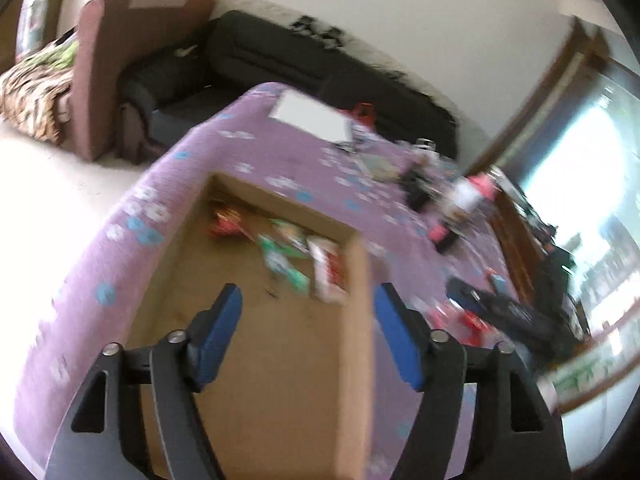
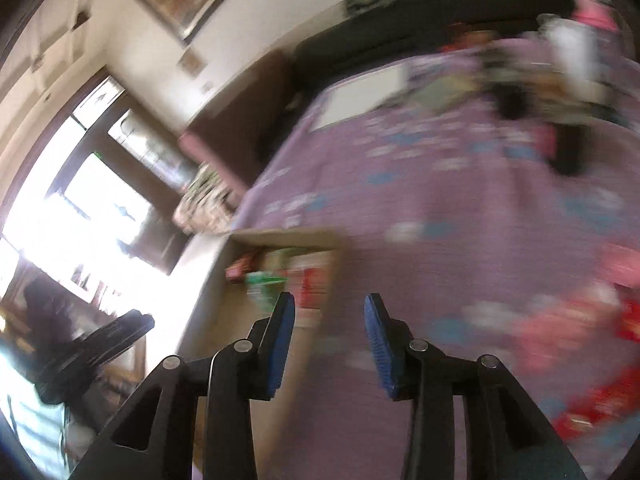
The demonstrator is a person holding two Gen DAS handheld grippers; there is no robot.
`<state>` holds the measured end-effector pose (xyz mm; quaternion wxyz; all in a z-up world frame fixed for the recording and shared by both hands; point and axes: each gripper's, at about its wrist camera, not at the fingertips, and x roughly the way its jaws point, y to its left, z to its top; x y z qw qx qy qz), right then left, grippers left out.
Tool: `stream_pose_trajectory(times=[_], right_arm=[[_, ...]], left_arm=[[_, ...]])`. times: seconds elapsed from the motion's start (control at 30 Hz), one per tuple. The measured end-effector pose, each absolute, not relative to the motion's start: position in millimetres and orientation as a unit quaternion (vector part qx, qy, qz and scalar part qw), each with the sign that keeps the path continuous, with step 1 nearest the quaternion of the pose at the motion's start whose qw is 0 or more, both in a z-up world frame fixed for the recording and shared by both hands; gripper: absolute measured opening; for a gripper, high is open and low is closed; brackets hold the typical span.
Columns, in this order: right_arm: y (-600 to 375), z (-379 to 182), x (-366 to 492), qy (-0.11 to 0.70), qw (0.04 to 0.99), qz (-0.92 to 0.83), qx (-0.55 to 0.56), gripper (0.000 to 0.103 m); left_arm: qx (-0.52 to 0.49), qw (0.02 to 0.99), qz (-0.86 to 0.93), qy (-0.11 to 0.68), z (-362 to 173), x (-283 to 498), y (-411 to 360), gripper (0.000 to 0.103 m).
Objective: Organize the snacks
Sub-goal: 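Move both grippers back over the snack pile toward the pink packet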
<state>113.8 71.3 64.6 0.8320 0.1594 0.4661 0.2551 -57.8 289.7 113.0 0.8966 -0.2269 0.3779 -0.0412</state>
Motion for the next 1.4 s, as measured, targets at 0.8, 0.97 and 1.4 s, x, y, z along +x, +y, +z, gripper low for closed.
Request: stream_pose_trajectory(times=[0.8,0.97,1.4], right_arm=[[8.2,0.7,140.8,0.509,0.847,0.085,0.126,0.022],[29.6,0.6,95.8,0.538,0.817,0.159,0.13,0.02],[-60.1,55.2,23.8,0.438,0.863,0.19,0.165,0.049]], left_arm=[[-0.191,0.897,-0.087,0.39,86.6,-114.5,195.2,0.074],[-0.199,0.89,-0.091,0.4,78.0,-113.7,193.7,0.074],[-0.178,0.885,-0.124,0.413,74.2,-113.8,155.3,0.074]])
